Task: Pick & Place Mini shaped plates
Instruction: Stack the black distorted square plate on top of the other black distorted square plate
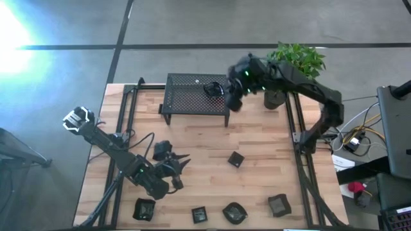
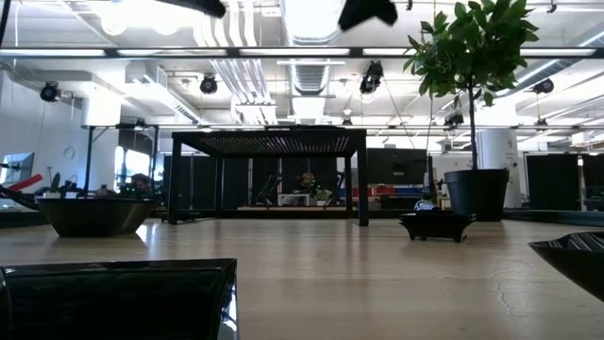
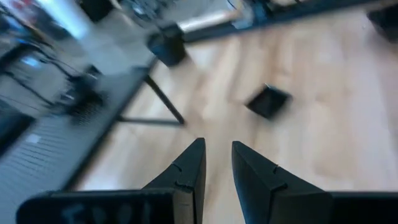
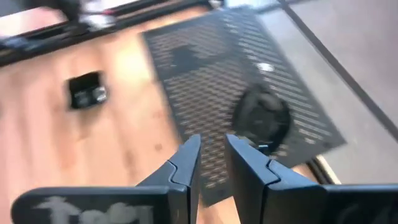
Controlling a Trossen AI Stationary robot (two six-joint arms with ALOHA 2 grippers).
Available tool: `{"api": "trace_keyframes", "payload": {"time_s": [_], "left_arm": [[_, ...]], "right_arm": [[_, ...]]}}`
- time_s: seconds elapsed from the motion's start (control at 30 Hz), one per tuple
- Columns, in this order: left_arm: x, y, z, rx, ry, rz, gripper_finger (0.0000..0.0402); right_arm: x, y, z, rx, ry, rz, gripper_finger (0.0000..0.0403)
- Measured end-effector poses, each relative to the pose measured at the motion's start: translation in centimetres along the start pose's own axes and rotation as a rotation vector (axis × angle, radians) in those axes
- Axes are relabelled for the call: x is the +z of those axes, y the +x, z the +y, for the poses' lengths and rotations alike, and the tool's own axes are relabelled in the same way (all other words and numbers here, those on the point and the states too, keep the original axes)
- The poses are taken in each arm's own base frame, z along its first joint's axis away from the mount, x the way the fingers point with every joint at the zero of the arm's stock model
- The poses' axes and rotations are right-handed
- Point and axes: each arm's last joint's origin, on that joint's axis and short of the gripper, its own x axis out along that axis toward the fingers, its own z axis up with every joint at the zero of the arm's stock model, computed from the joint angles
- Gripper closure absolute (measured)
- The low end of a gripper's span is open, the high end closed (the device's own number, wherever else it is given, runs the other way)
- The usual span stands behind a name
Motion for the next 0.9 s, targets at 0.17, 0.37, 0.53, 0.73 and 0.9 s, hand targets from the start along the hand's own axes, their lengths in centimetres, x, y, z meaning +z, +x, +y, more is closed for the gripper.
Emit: {"api": "trace_keyframes", "payload": {"time_s": [0.17,0.37,0.53,0.73,0.9], "left_arm": [[-0.7,-0.3,-0.2,-0.233,-0.02,0.164,0.0323],[-2.2,-1.0,-0.5,-0.485,0.0,0.422,0.0323],[-3.0,-1.9,-0.7,-0.594,0.039,0.546,0.0323],[-4.2,-2.9,-1.4,-0.721,-0.005,0.692,0.0323],[-5.9,-4.3,-2.4,-0.744,-0.01,0.762,0.0323]], "right_arm": [[-2.0,-2.2,3.9,0.106,-0.15,-0.008,0.0335],[-4.8,-3.4,7.5,0.216,-0.289,-0.006,0.0335],[-6.9,-3.9,9.6,0.288,-0.352,-0.012,0.0335],[-8.6,-4.4,11.0,0.35,-0.37,-0.032,0.0335],[-9.2,-4.5,11.1,0.374,-0.367,-0.081,0.0335]]}}
